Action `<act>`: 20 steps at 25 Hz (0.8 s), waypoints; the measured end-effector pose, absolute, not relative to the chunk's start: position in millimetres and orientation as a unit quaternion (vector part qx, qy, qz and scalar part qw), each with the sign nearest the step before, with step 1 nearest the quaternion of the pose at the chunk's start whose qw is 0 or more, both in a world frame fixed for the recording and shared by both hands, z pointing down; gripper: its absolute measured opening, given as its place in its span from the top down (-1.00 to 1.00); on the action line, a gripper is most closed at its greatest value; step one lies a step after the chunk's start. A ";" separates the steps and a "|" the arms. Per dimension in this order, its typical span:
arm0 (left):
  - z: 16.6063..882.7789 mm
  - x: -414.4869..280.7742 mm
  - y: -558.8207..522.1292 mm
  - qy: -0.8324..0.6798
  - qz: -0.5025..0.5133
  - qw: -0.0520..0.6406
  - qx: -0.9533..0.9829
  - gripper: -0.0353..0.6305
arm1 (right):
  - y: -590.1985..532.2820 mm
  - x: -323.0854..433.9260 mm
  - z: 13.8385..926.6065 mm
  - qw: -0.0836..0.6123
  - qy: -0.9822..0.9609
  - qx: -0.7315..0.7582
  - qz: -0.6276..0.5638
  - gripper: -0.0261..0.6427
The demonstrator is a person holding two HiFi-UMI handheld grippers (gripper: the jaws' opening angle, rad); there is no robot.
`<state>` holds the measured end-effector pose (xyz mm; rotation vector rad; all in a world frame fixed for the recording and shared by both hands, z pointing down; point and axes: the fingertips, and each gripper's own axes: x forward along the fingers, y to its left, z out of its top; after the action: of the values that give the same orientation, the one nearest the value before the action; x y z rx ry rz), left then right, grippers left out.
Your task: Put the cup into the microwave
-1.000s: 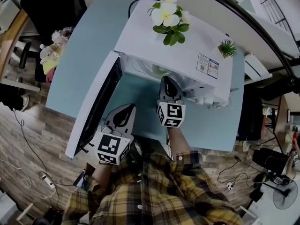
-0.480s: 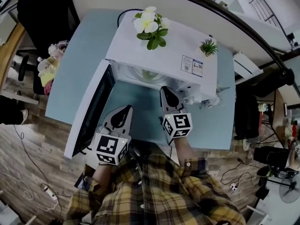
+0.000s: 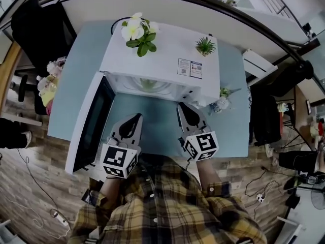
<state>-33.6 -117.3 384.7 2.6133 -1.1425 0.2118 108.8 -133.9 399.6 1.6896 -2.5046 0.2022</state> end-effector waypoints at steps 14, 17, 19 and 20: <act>380.7 1.3 -112.8 -0.388 0.076 0.128 0.909 0.93 | -98.1 176.1 377.3 0.029 -0.804 0.588 0.080 0.91; 384.5 5.5 -111.1 -0.390 0.080 0.131 0.908 0.93 | -92.8 181.8 379.6 0.041 -0.804 0.588 0.077 0.91; 387.7 7.9 -110.1 -0.390 0.083 0.133 0.907 0.93 | -89.8 184.6 382.0 0.043 -0.805 0.586 0.081 0.91; 389.1 8.8 -109.6 -0.391 0.084 0.134 0.907 0.93 | -88.6 185.3 383.3 0.044 -0.806 0.585 0.084 0.91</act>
<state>8.8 -109.6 389.1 2.6283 -1.1334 0.2448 185.3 -88.6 383.3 1.7871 -2.4635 0.2560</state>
